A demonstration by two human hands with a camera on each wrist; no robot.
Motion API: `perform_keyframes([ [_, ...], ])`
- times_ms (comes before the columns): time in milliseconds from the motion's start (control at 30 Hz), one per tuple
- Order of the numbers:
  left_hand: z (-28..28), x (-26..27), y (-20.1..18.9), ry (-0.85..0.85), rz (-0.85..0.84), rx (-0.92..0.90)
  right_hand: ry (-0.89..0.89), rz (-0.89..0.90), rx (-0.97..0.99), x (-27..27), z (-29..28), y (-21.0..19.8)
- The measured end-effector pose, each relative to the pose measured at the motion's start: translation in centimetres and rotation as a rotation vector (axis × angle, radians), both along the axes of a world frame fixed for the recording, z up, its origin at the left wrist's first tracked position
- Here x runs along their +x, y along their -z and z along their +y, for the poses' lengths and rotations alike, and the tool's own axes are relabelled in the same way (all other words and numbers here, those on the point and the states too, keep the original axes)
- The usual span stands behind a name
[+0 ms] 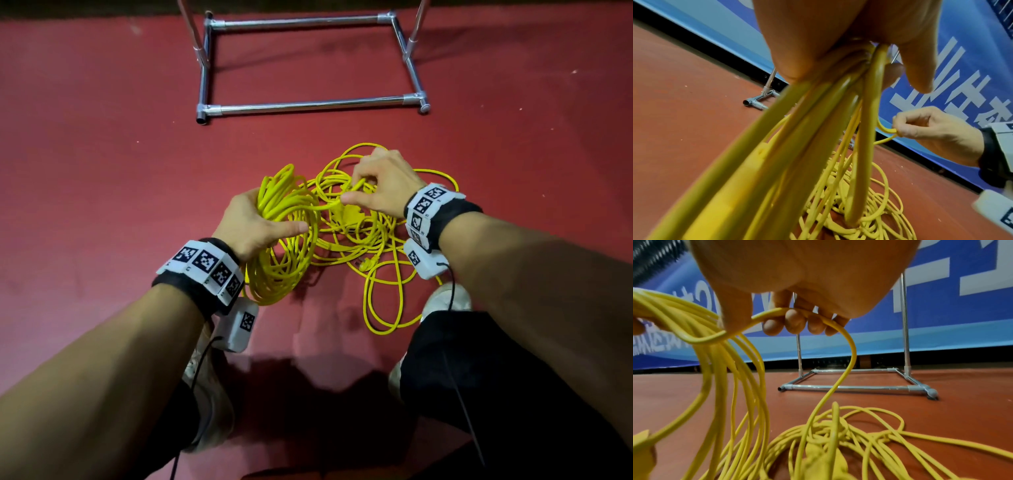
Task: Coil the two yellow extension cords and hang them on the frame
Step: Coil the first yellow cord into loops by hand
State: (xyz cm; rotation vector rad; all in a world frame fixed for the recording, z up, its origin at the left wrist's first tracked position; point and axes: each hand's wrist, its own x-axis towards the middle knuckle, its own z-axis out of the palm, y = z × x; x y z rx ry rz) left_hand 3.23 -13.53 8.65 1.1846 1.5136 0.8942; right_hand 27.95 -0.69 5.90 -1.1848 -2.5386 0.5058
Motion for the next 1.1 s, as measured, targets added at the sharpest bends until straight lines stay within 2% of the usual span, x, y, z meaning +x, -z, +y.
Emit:
perform_keyframes([
  [167, 0.2, 0.2, -0.2, -0.039, -0.036, -0.037, -0.067, 0.068, 0.089, -1.2, 0.8, -2.0],
  [267, 0.3, 0.4, 0.1, -0.087, 0.006, -0.036, -0.153, 0.09, 0.129, -3.0, 0.0, -2.5],
  [433, 0.6, -0.2, 0.8, -0.137, 0.035, -0.033, -0.143, 0.143, 0.189, -4.2, -1.0, -3.1],
  [533, 0.5, 0.0, 1.0, -0.162, 0.057, 0.001, -0.116, 0.14, 0.114, -4.9, -1.6, -3.1],
  [667, 0.1, -0.3, 1.0, -0.232, 0.112, 0.077, 0.008, -0.05, -0.056, -2.6, -1.4, -0.9],
  [767, 0.1, -1.1, 1.0, -0.311, 0.073, 0.122, 0.053, -0.08, -0.097, -1.0, -1.4, 0.3],
  [900, 0.0, -1.1, 0.2, -0.281, -0.016, 0.173, 0.097, 0.014, -0.075, -2.0, -0.6, -1.2],
  [1033, 0.3, -1.3, -1.6, -0.2, -0.238, 0.134, -0.055, 0.07, 0.032, -3.3, 0.2, -3.1],
  [1100, 0.6, -1.7, -2.1, -0.158, -0.26, 0.089, -0.144, 0.056, 0.097, -4.2, 0.2, -3.8],
])
